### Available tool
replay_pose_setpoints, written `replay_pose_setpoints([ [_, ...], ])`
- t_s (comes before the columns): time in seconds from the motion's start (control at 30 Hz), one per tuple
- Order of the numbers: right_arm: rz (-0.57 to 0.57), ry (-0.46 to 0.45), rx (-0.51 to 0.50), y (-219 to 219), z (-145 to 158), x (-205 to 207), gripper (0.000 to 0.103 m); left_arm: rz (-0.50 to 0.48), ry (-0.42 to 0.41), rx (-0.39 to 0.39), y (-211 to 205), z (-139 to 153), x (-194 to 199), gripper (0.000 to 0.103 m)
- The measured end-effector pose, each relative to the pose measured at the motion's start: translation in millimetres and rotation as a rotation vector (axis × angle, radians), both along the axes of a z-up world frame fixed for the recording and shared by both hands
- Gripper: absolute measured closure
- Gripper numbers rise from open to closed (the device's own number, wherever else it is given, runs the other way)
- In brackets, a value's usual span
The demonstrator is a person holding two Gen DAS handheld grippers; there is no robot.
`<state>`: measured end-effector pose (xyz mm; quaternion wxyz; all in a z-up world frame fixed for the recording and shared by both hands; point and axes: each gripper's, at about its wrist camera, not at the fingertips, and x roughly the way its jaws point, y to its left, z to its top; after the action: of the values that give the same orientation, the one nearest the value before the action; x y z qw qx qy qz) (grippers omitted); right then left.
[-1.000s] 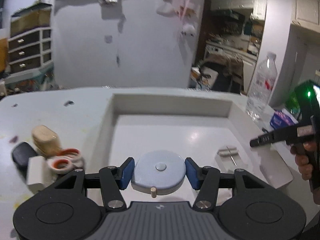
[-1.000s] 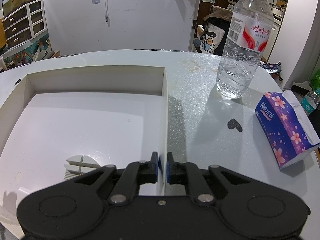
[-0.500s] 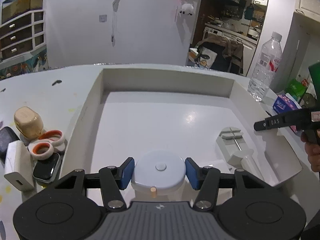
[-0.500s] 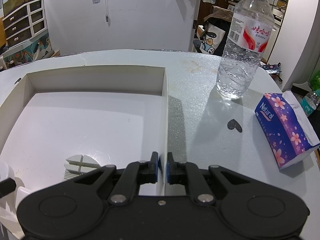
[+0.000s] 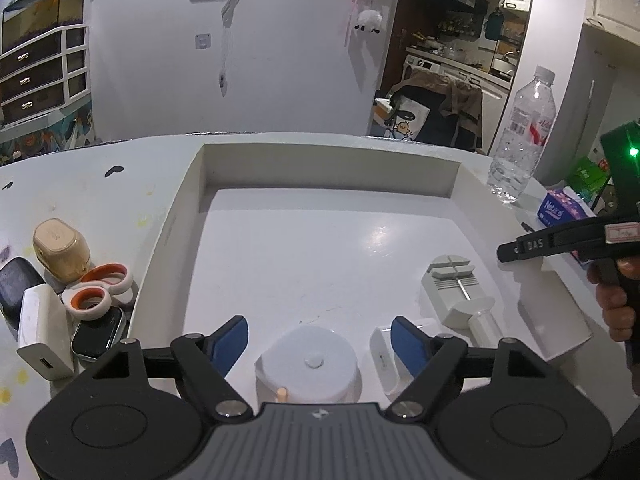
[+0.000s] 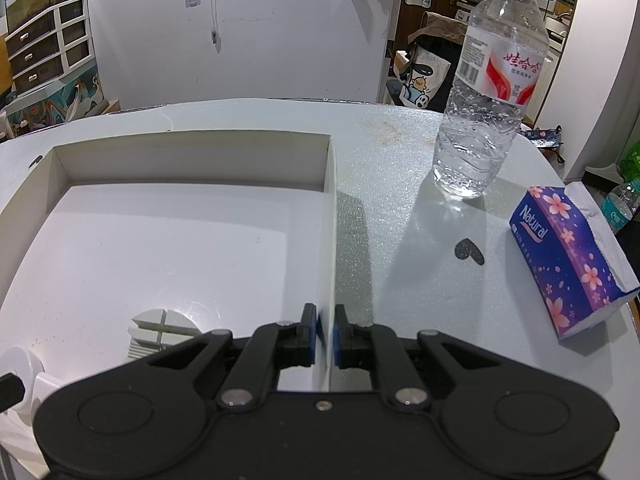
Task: Organize rigid objects
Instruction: 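Carry the tape measure into the box, lower it, open the left tool, then move the left tool back and grasp the small white cube charger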
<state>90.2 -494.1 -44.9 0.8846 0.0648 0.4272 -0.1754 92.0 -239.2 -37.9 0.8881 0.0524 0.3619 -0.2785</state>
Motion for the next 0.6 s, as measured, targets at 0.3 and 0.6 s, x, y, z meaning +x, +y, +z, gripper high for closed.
replay_pose_setpoints([
  [0.3,0.000,0.000,0.000,0.0,0.0,0.0,0.095,-0.012,-0.029,-0.008,1.8,9.9,-11.8,0.008],
  [0.6,0.000,0.000,0.000,0.2,0.0,0.0,0.095,0.014,-0.109,-0.030,26.8,26.8,-32.9,0.000],
])
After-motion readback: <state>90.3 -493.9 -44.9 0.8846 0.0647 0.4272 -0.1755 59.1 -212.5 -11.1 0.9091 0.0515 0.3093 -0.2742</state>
